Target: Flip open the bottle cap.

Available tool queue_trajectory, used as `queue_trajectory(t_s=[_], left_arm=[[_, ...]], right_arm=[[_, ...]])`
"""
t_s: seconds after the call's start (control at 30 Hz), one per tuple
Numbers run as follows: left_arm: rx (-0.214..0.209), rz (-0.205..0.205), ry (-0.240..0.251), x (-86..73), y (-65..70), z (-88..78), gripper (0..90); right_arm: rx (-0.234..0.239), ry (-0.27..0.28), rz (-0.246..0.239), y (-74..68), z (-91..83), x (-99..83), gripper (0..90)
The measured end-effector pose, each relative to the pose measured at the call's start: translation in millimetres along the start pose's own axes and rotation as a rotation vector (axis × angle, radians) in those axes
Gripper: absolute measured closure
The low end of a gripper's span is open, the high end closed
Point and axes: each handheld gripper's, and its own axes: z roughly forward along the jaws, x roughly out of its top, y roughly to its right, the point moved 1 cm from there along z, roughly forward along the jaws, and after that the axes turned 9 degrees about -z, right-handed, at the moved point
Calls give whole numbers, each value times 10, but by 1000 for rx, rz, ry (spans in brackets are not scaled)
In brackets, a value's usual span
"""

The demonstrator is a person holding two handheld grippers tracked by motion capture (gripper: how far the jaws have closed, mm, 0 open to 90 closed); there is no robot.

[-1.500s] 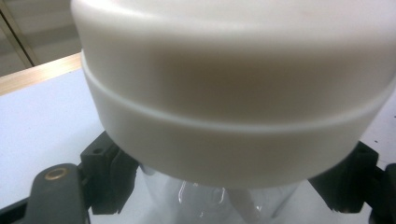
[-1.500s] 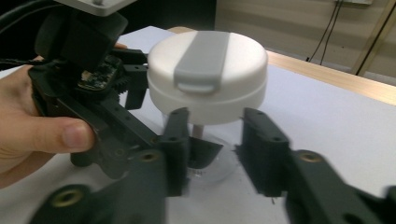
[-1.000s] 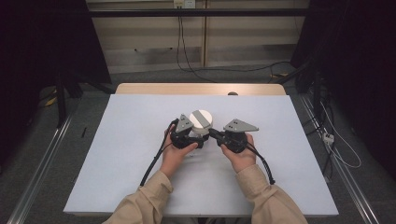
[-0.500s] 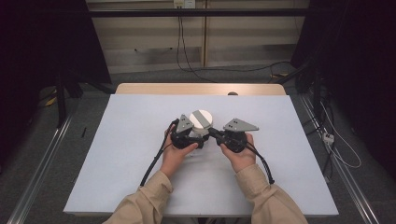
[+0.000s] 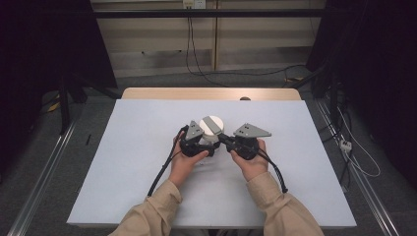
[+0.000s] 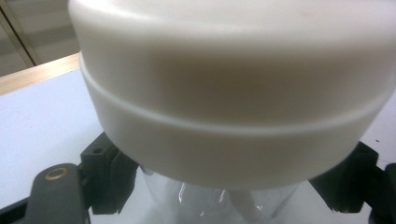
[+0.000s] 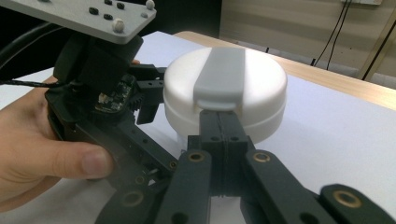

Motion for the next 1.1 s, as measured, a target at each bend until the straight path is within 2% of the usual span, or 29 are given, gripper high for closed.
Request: queue_trajectory(t_s=[1.1], left_arm=[[3, 1, -3, -1, 6, -1, 187]], right_arm=[[-4, 16, -17, 39, 71, 340, 900]])
